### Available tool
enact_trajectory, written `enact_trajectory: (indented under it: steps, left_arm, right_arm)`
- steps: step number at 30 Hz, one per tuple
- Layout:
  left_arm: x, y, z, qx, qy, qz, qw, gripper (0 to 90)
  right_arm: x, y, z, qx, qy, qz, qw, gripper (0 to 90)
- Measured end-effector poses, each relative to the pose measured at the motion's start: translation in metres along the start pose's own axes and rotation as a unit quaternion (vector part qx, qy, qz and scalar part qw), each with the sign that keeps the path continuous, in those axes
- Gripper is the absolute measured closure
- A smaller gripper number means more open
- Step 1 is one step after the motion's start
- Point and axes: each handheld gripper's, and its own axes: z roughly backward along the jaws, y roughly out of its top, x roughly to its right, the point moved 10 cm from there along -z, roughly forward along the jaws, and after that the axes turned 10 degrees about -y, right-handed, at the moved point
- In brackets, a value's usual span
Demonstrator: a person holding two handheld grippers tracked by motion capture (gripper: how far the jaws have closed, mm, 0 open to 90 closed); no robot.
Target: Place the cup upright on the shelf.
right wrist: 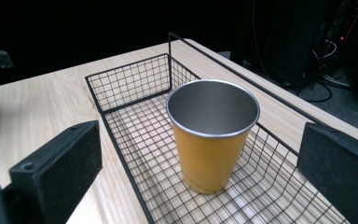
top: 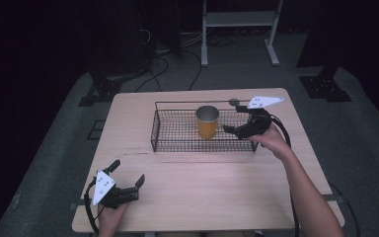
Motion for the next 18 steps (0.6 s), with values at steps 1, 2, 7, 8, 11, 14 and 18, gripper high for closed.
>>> enact_trajectory:
  steps: [1,2,7,8,11,14,18]
  left_arm:
    - [0.000,0.000,0.000,0.000,0.000,0.000,1.0000,0.0]
    - [0.000,0.000,0.000,0.000,0.000,0.000,1.0000,0.0]
    - [0.000,0.000,0.000,0.000,0.000,0.000,1.0000,0.0]
    - [0.000,0.000,0.000,0.000,0.000,0.000,1.0000,0.0]
    - [0.000,0.000,0.000,0.000,0.000,-0.001,1.0000,0.0]
    - [0.000,0.000,0.000,-0.001,0.000,-0.001,1.0000,0.0]
    - [0.000,0.000,0.000,-0.001,0.000,-0.001,1.0000,0.0]
  right_arm:
    - [0.000,-0.001,0.001,-0.001,0.001,0.000,1.0000,0.0]
    - [0.000,-0.001,0.001,-0.001,0.001,0.000,1.0000,0.0]
    - [-0.001,-0.007,0.007,-0.002,0.000,-0.004,1.0000,0.0]
    - [-0.001,-0.009,0.009,-0.002,0.000,-0.003,1.0000,0.0]
    - [-0.001,-0.011,0.011,-0.003,-0.002,-0.005,1.0000,0.0]
    - [0.000,-0.013,0.016,0.000,-0.002,-0.006,1.0000,0.0]
    - [-0.001,-0.016,0.019,0.000,-0.002,-0.006,1.0000,0.0]
